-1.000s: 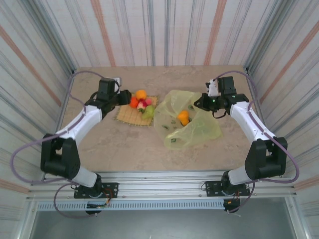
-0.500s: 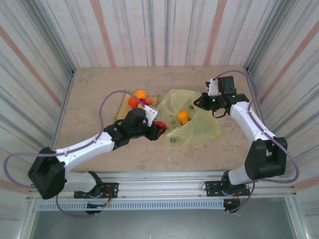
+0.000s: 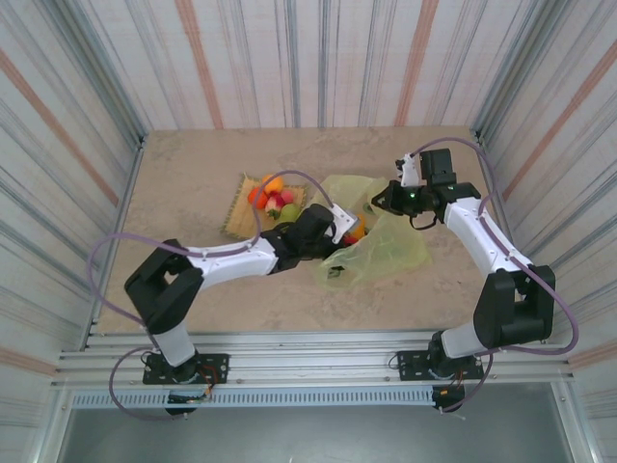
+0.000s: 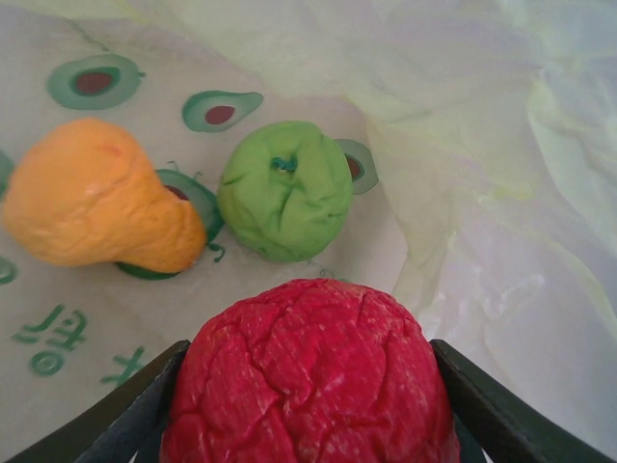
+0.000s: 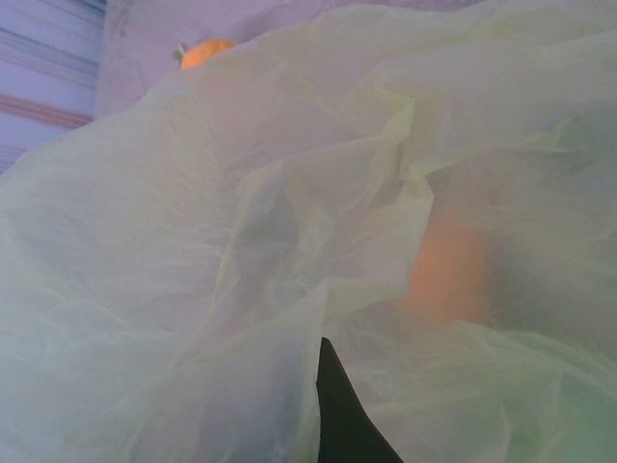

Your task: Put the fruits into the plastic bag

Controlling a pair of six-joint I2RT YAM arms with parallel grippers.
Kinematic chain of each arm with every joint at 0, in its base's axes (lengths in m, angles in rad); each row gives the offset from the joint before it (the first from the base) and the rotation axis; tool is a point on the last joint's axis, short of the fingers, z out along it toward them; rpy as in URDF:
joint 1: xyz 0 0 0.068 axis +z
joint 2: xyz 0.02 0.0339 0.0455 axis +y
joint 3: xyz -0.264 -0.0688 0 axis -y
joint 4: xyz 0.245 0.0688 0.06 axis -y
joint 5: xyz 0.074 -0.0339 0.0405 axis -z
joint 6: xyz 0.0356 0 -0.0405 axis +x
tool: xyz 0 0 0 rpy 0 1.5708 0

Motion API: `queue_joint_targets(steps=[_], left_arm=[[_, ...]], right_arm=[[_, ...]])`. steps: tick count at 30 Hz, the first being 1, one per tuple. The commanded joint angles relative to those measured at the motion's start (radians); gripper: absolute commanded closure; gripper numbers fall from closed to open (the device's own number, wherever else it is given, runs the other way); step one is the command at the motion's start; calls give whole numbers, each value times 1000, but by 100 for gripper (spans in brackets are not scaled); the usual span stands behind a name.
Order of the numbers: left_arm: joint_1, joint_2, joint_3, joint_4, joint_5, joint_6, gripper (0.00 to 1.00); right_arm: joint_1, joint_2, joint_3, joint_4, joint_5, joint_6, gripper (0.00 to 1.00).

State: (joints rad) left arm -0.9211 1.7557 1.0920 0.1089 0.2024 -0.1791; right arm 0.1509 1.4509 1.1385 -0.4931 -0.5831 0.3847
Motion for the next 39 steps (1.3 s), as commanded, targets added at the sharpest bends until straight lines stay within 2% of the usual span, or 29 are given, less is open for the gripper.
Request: queue_joint_targets(steps=[1,9,18,29,34,39], left_arm=[[-17,71,56,64,16,12,35],[-37,190,89,98,4,1,30],[-37,189,82,92,8,20,17],[-32,70,27,63,-3,38,7],[-14,-7,-37,57,16,27,7],[26,-115,-125,56,90,7,9]], right_arm=[[4,-18,-23,11,-29,21,100],[5,-24,-49,34,-27,41,100],[-8,-30,-45,24,-21,34,100],[-25,-41,-38,-10,-3,-2,100],[-32,-41,-39,-15,6,-10,100],[-34,-31,-43,-13,6,-14,100]])
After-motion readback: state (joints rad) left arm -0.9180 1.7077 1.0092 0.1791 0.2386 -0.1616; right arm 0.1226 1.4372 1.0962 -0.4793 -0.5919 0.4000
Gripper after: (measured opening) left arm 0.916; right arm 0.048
